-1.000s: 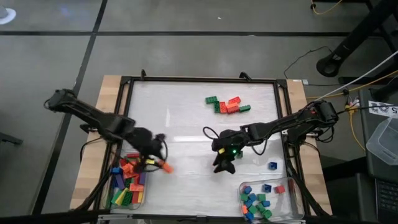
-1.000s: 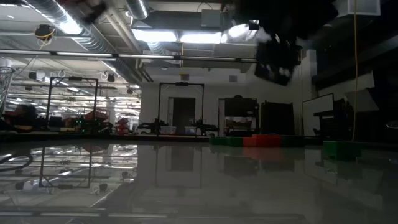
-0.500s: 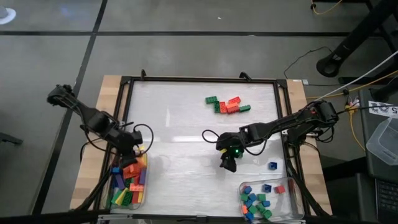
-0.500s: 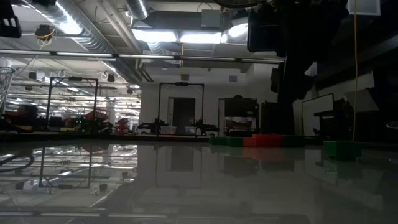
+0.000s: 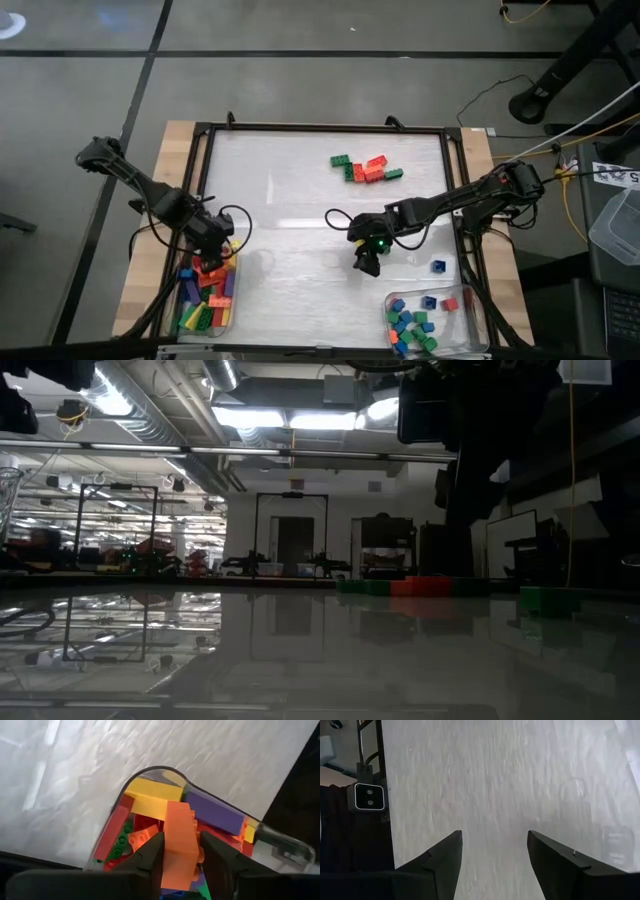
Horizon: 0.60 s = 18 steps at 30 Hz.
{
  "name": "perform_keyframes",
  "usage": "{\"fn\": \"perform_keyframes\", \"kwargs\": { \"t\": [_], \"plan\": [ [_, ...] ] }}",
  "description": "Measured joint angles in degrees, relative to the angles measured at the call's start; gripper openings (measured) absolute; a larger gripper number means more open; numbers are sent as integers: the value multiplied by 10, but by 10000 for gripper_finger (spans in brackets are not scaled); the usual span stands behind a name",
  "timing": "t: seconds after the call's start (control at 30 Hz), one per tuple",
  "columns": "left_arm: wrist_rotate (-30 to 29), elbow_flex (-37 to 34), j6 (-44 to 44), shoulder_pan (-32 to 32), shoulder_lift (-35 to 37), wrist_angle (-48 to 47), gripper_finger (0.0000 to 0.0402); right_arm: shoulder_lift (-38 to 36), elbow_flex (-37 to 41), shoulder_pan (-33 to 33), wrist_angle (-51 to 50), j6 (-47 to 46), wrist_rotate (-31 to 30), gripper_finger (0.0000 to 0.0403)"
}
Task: Sort blocks by size
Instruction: Put the large orange game piece into the left transparent bin, then put the small green game piece into the right transparent bin
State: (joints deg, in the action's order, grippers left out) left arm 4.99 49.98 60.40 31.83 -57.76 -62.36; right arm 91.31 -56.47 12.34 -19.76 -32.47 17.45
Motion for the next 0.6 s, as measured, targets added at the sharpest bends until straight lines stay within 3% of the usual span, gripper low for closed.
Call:
{"fn": "perform_keyframes", "kwargs": {
  "t": [0.2,0.47,0.6],
  "plan": [
    [-8,0,28,0,-25,-1,102,0,0,0,0,0,-5,221],
    [-13,0,37,0,-67,-42,160,0,0,0,-6,14,-20,221],
    [4,0,18,0,-67,-42,170,-1,-12,0,-72,46,-53,221]
  ]
}}
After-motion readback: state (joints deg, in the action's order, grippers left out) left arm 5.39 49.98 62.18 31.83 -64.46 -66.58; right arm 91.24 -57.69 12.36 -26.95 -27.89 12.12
